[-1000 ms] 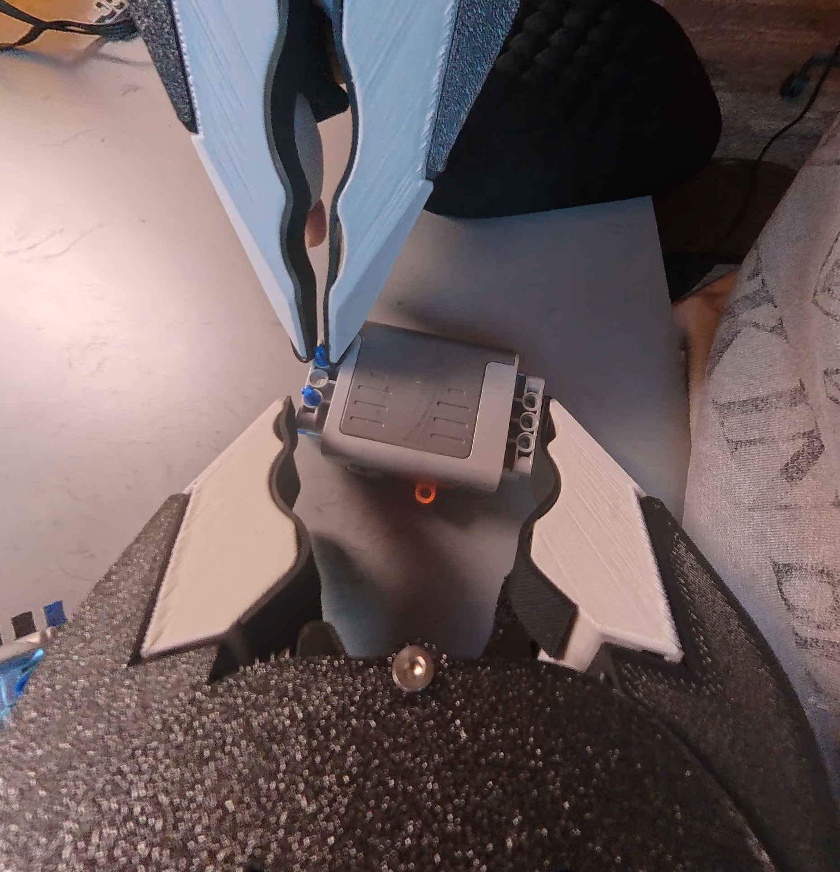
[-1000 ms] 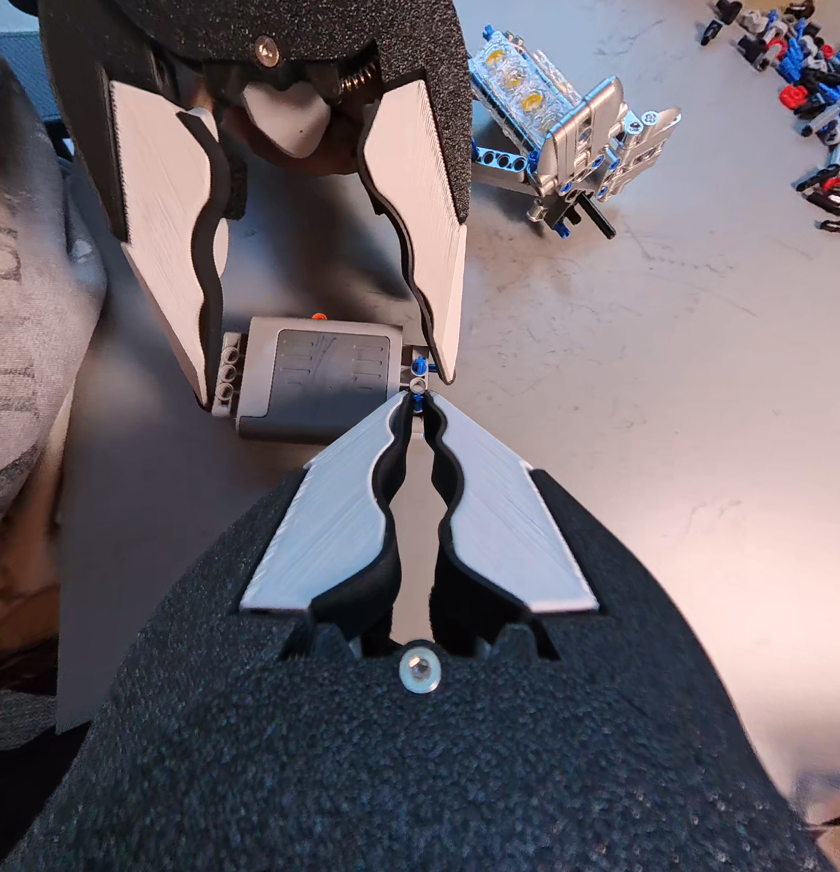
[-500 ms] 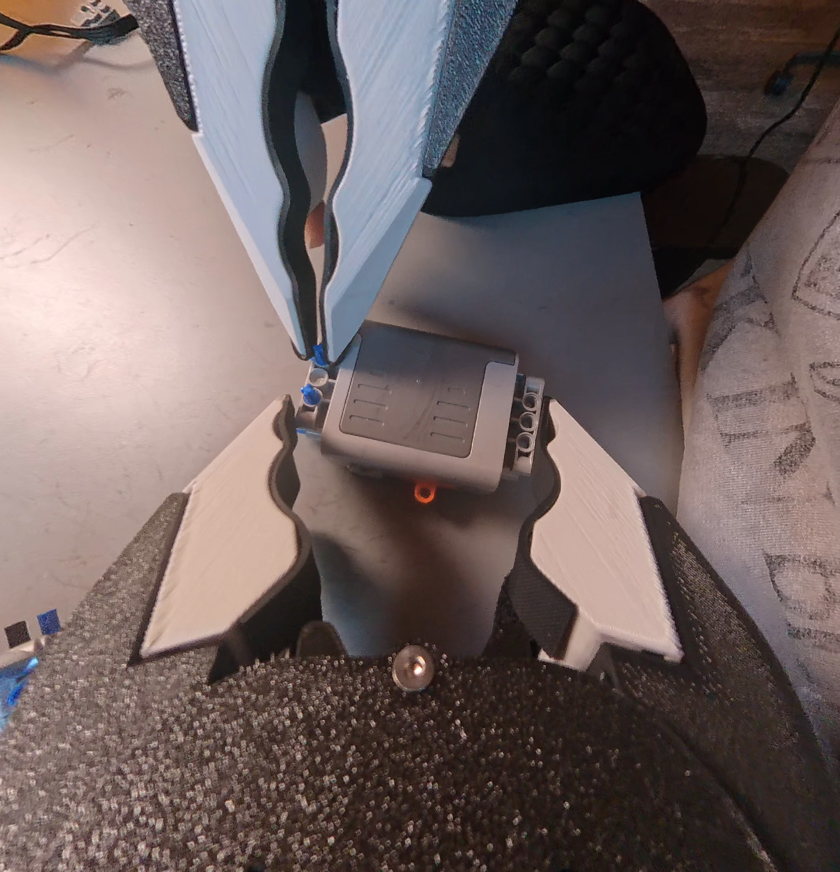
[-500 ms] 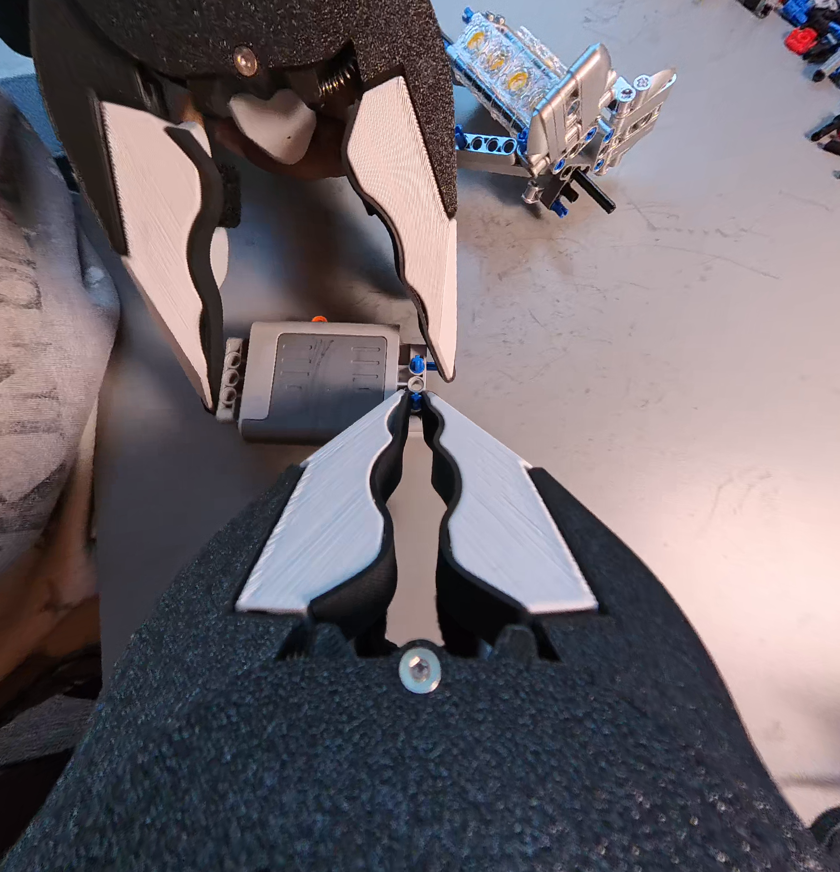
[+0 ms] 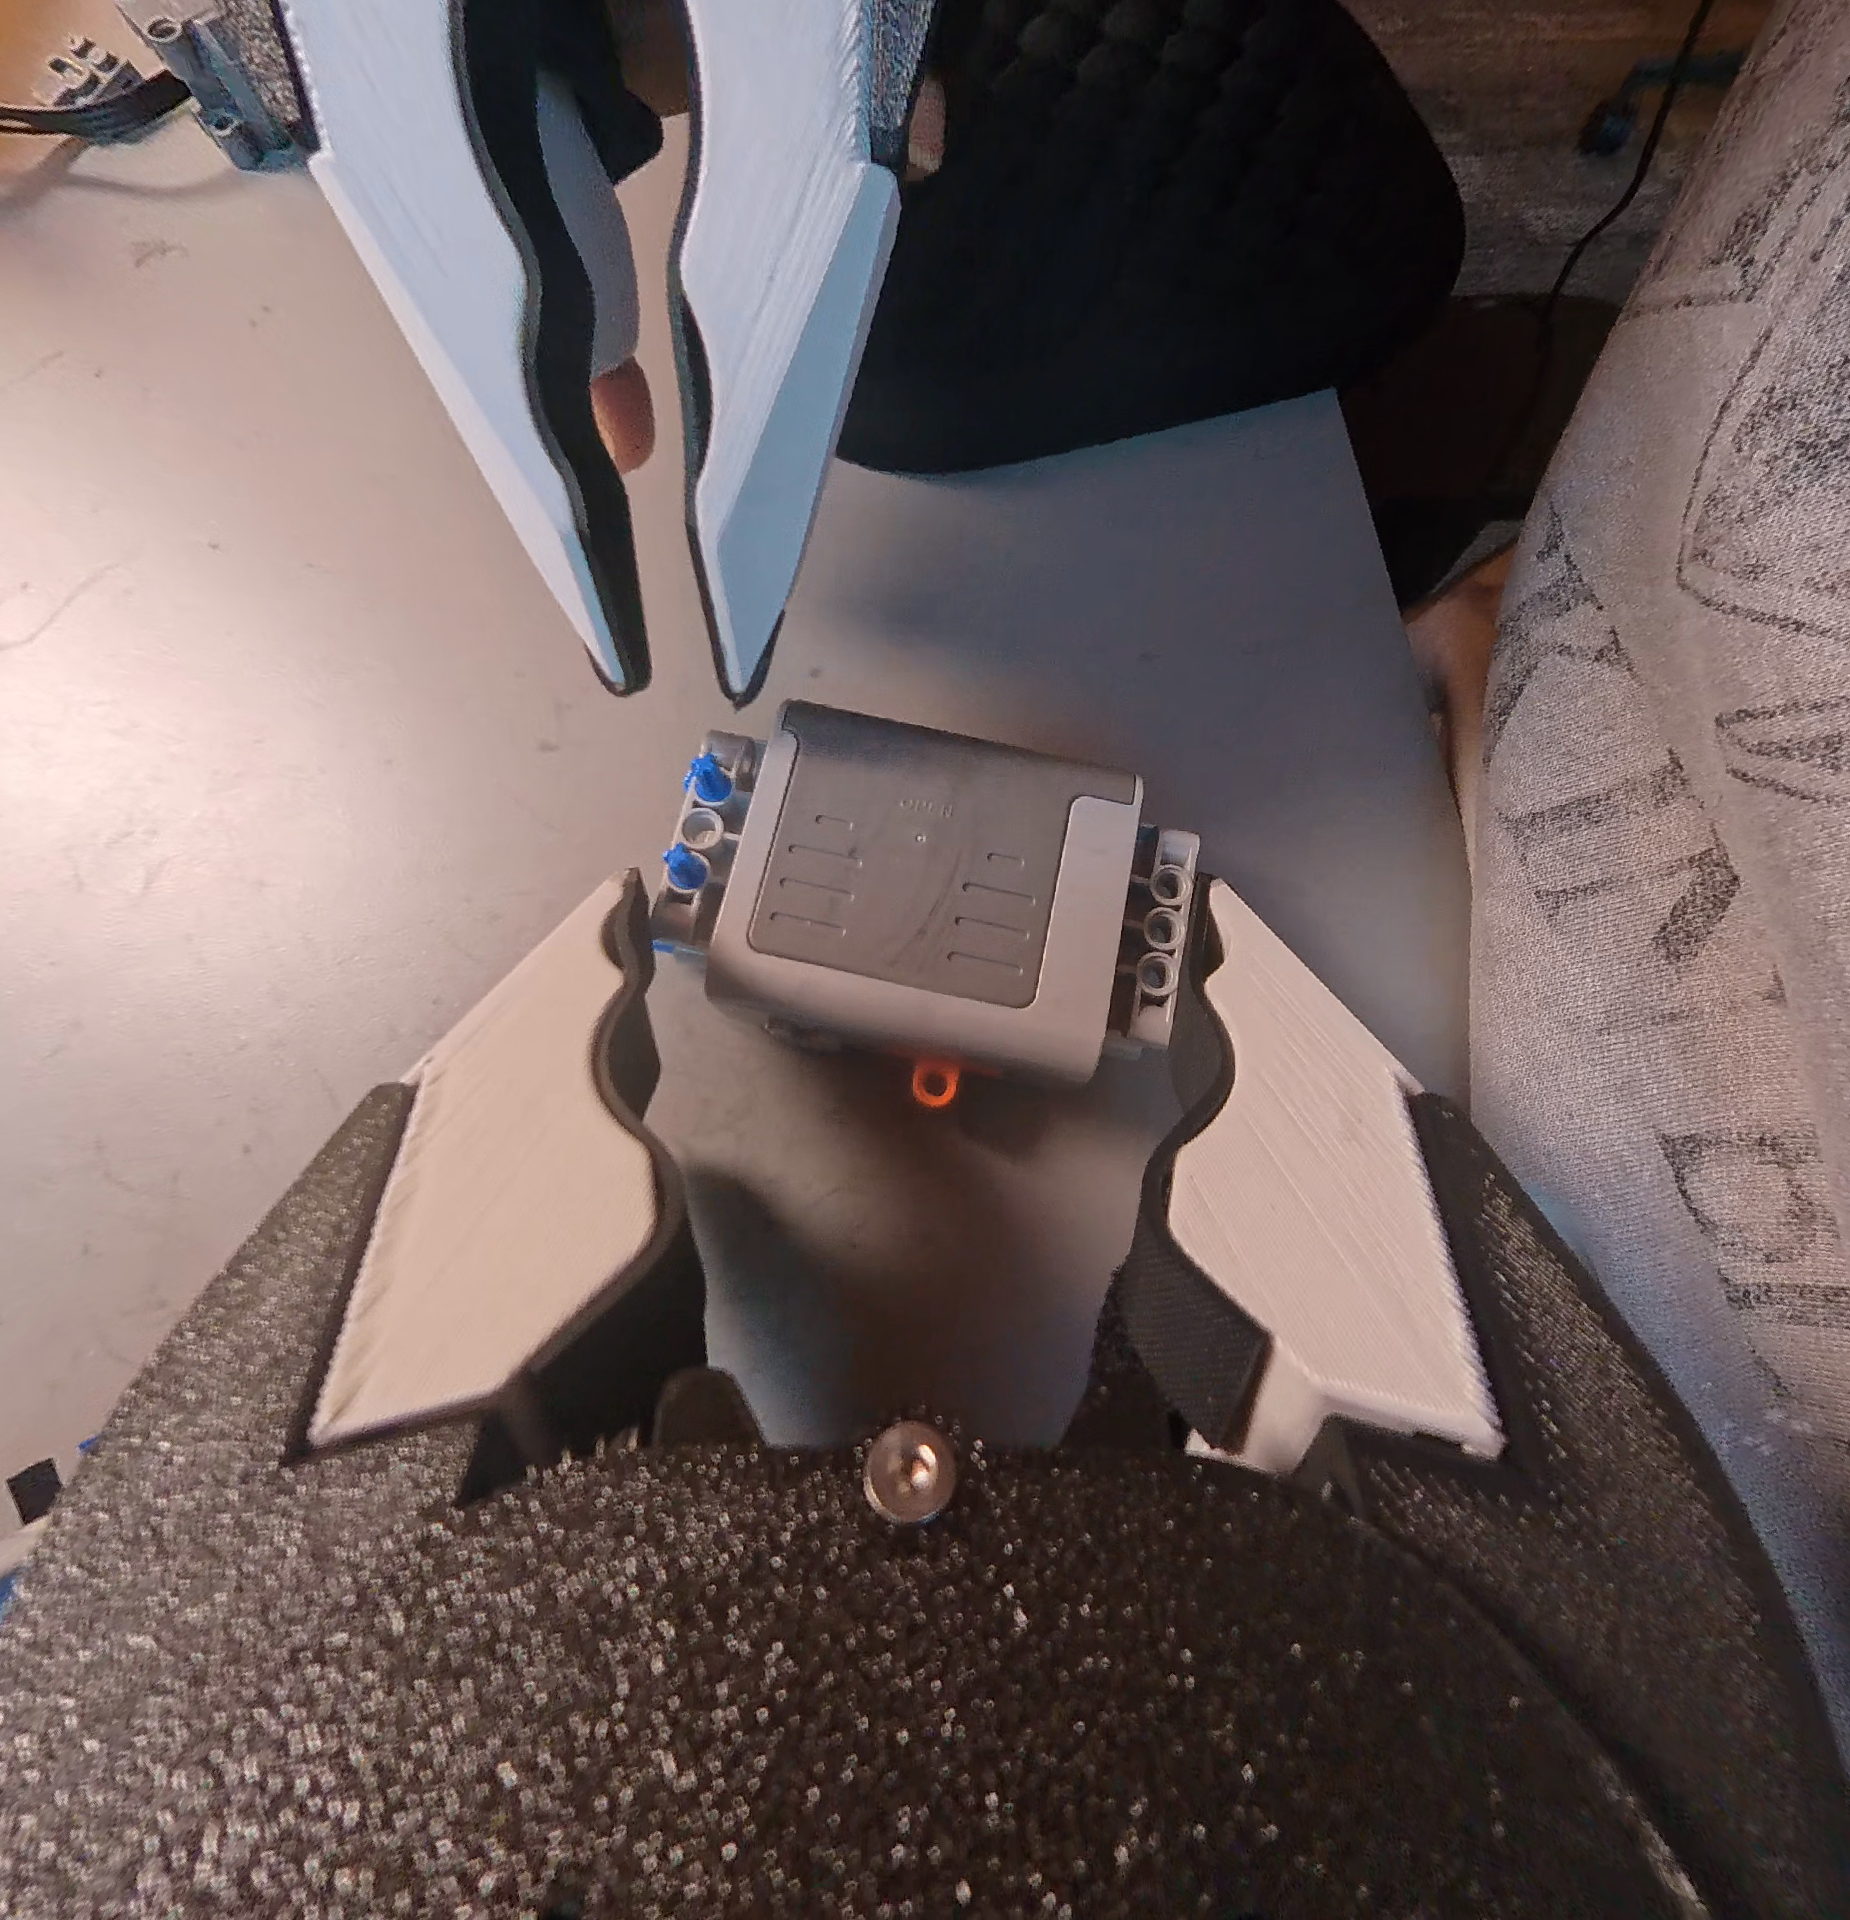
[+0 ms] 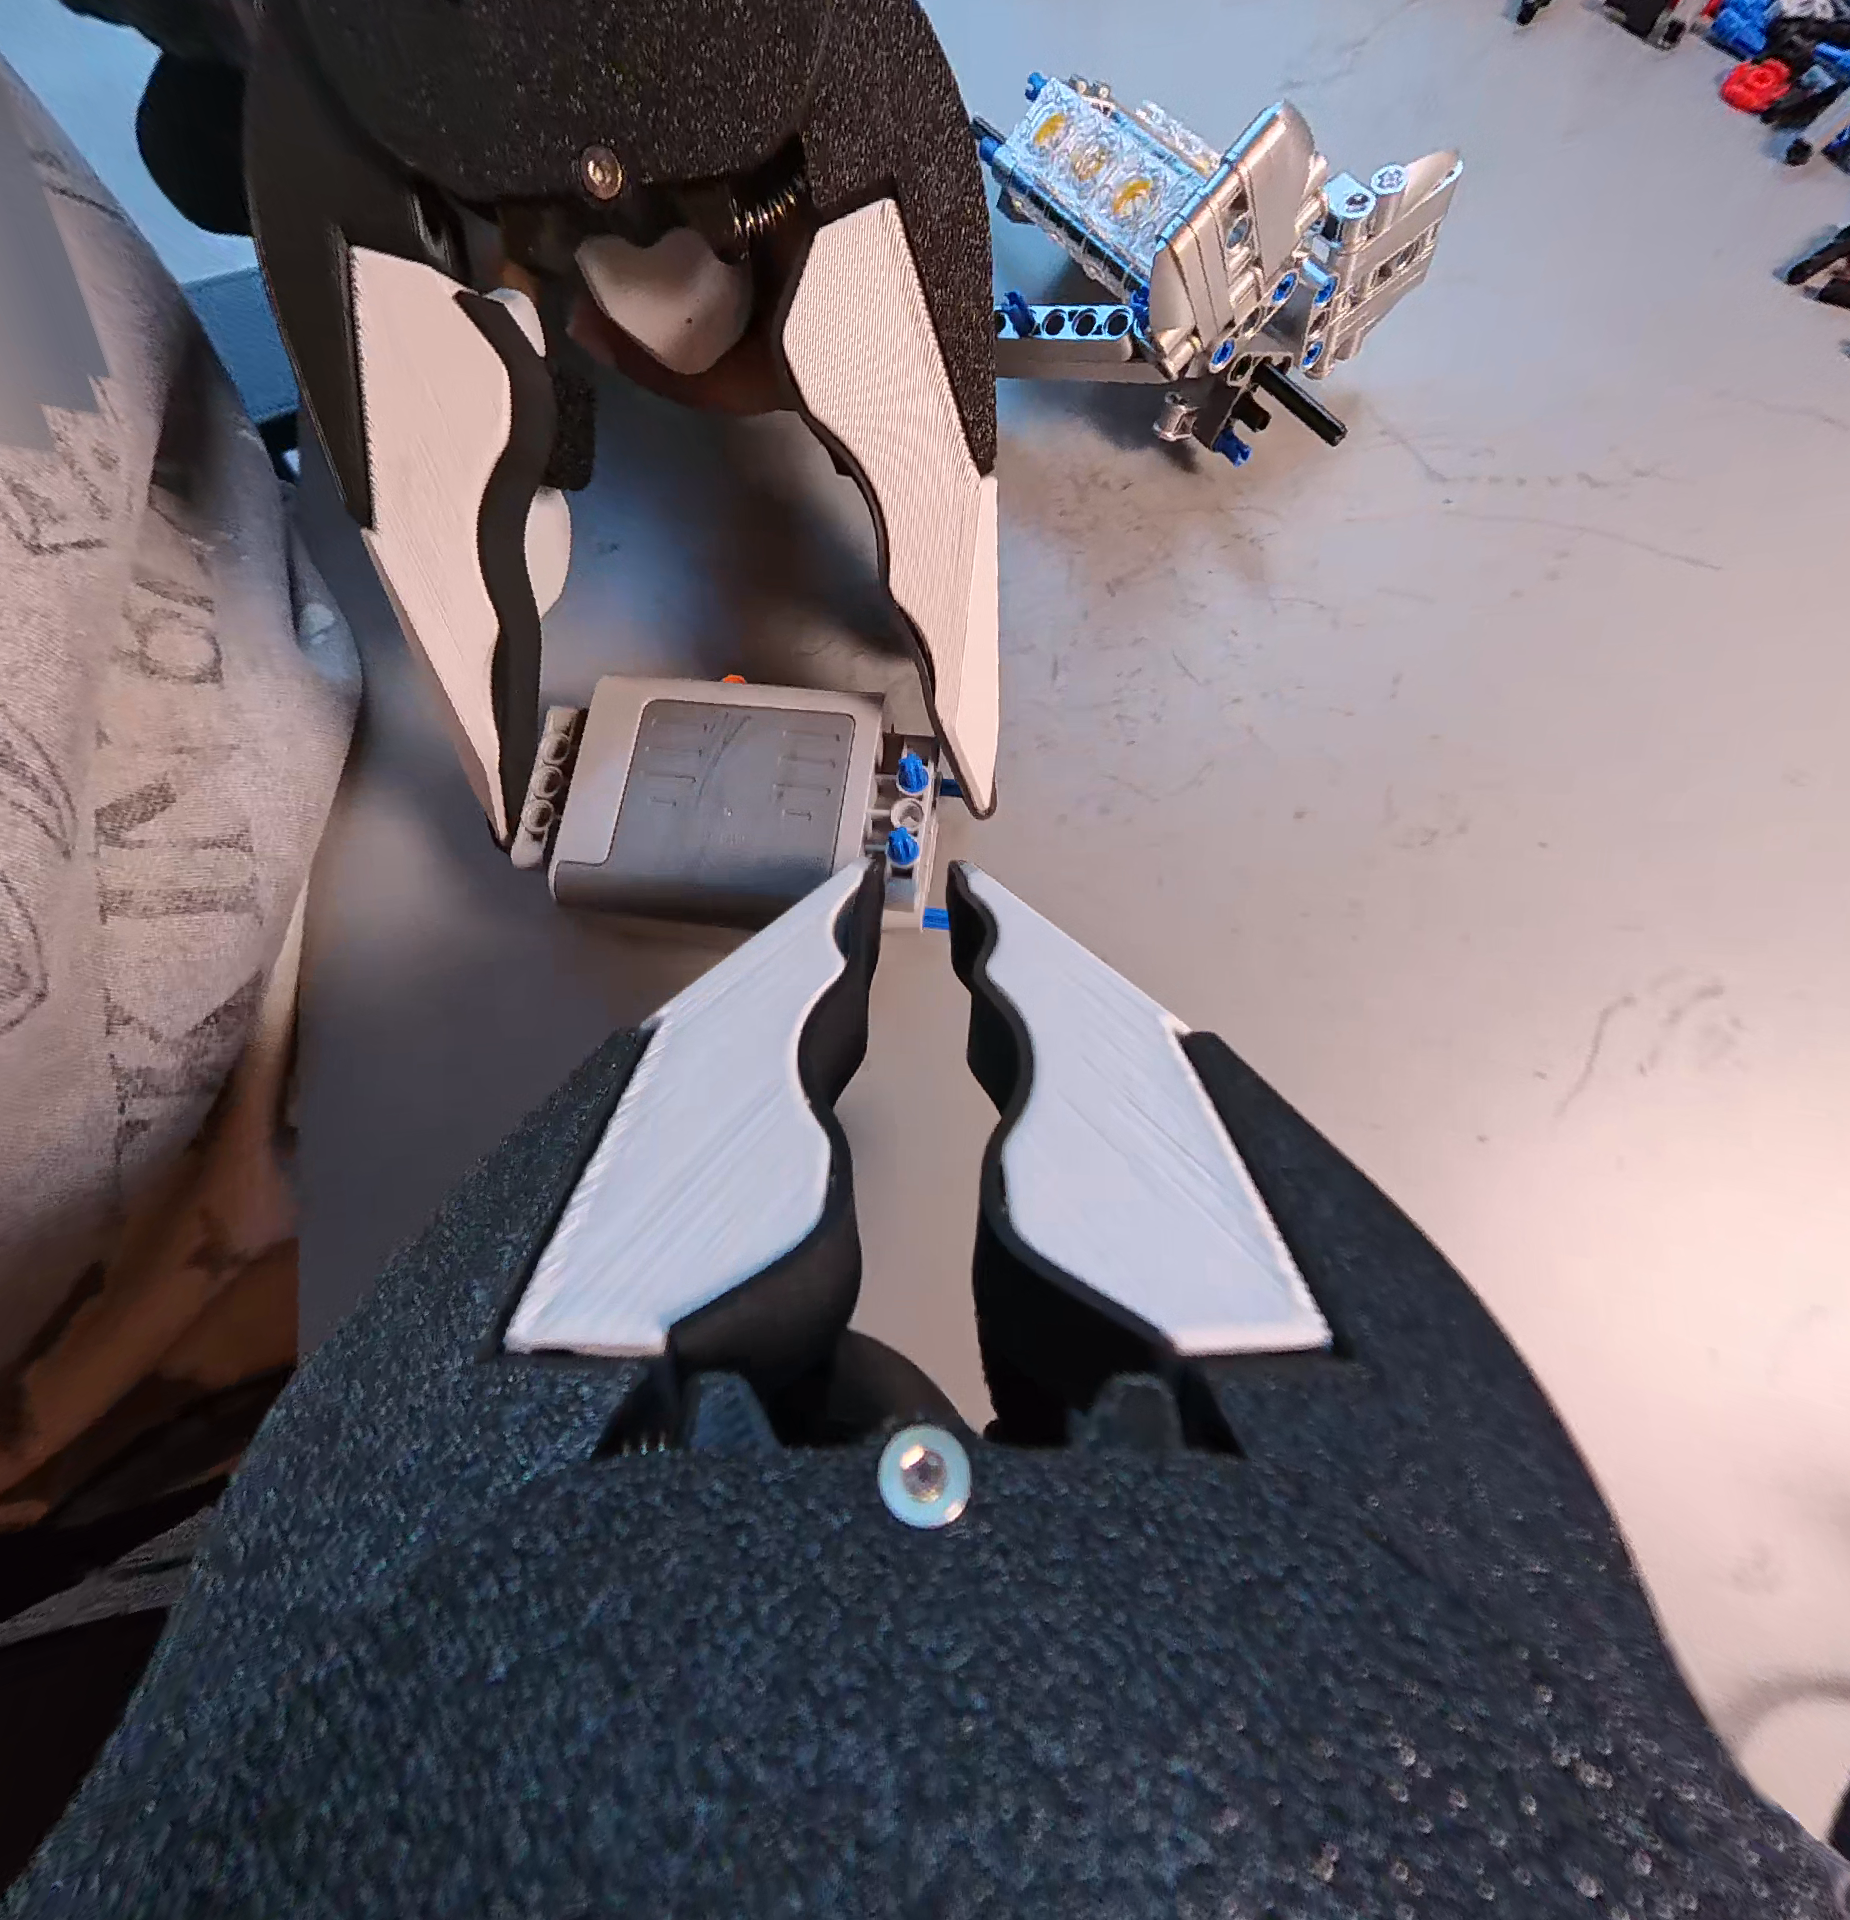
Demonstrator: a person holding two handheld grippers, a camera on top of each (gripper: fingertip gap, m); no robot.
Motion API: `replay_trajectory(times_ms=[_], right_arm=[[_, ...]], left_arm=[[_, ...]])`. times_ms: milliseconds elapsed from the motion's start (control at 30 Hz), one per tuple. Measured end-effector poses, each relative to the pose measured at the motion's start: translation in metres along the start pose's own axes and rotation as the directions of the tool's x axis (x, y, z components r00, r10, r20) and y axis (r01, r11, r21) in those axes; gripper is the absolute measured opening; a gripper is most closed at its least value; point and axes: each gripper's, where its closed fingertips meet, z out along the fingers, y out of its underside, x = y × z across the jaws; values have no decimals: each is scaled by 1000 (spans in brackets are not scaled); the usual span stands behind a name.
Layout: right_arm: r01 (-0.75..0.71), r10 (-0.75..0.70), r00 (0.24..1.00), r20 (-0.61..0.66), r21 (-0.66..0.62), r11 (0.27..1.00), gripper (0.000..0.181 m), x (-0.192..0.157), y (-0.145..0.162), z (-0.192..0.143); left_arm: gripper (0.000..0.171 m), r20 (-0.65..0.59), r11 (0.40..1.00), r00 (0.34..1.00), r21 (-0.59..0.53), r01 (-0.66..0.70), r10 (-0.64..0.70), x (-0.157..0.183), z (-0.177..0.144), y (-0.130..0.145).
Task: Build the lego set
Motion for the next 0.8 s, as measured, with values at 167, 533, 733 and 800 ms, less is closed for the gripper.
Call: replay_trajectory(times_ms=[167, 533, 733, 800], right_arm=[[-9, 8, 1000, -14, -27, 1000, 6, 0, -1, 9], [25, -30, 995, -90, -57, 998, 3, -2, 0, 12], [125, -128, 991, -30, -75, 989, 2, -3, 1, 11], [134, -136, 991, -12, -81, 988, 2, -3, 1, 11]], left_arm=[[99, 7, 1000, 1000, 3, 6, -6, 0, 0, 0], [99, 35, 999, 999, 9, 31, -31, -1, 0, -1], [99, 19, 1000, 1000, 11, 20, -21, 0, 0, 0], [99, 17, 1000, 1000, 12, 20, -20, 0, 0, 0]])
